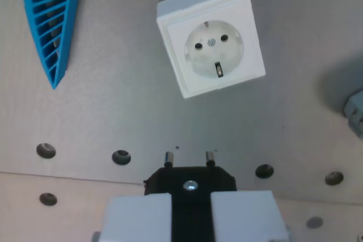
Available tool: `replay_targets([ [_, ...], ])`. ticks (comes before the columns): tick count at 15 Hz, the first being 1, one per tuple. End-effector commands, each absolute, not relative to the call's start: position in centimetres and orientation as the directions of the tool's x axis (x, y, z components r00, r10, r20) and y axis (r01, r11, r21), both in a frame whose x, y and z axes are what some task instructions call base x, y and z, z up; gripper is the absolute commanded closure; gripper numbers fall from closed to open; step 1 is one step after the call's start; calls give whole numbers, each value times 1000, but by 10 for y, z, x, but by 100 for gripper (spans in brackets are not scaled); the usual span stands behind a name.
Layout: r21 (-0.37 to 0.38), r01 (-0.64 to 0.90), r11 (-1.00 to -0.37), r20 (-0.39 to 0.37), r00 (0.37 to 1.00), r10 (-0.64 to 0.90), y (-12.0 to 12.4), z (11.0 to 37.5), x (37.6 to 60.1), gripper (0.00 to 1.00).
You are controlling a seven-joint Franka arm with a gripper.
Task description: Move above the white socket
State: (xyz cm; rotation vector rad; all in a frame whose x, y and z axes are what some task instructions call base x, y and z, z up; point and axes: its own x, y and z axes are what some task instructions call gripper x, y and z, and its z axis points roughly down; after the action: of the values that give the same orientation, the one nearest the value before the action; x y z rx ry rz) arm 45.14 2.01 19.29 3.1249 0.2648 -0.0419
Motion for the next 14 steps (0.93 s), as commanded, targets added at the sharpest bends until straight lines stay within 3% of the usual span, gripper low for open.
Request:
replay_targets([
  [1, 31, 358, -933, 26, 933, 359, 12, 178, 456, 100],
  [14, 27, 421, -907, -16, 907, 421, 2, 126, 474, 100],
])
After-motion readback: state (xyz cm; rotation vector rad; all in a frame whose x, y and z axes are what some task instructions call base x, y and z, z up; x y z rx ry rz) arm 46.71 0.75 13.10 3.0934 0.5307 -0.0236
